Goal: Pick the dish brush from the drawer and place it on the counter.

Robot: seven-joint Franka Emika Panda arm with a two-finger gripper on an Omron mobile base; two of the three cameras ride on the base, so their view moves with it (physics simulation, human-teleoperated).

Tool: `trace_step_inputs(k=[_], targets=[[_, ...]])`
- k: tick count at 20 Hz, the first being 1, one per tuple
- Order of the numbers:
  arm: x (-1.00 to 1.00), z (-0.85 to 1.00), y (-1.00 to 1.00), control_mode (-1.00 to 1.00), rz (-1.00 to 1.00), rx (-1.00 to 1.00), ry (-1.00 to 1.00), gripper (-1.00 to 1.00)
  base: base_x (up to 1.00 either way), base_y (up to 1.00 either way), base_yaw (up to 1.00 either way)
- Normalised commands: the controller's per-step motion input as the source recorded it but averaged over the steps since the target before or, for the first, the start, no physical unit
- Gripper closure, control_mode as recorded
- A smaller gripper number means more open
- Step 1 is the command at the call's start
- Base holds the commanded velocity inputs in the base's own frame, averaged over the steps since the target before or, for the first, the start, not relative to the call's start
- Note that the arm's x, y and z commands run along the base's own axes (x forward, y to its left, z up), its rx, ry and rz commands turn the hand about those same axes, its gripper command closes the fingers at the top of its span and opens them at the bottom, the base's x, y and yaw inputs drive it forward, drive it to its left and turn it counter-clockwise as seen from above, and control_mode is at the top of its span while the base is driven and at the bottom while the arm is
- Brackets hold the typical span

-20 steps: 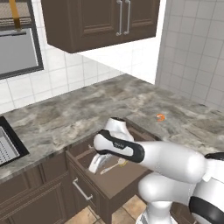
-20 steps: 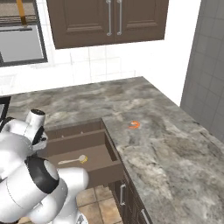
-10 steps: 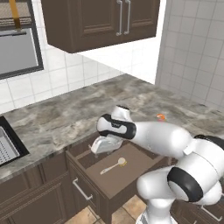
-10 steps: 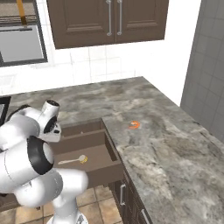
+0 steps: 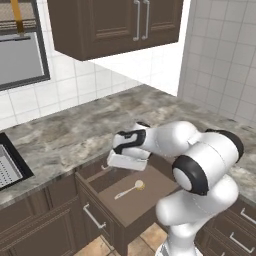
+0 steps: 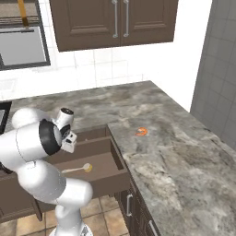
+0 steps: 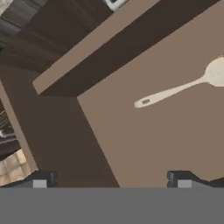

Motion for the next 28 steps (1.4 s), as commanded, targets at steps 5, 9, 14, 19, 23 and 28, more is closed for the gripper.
trace_step_inputs(k=[5, 9, 14, 19, 23, 28], targets=[[0.23, -0.66, -0.25, -1.00, -0.63, -0.11, 0.01, -1.00, 0.00, 0.00, 0.00], [0.29, -0.48, -0.01, -1.00, -0.54, -0.23, 0.08, -1.00, 0.00, 0.00, 0.00], [0.42, -0.36, -0.08, -1.00, -0.43, -0.24, 0.14, -1.00, 0.00, 0.00, 0.00], [0.63, -0.20, -0.03, -1.00, -0.34, -0.11, 0.10, -1.00, 0.00, 0.00, 0.00], [0.63, -0.02, 0.14, -1.00, -0.21, -0.02, 0.03, -1.00, 0.00, 0.00, 0.00], [0.46, -0.01, 0.27, -1.00, -0.15, -0.07, 0.02, -1.00, 0.00, 0.00, 0.00]])
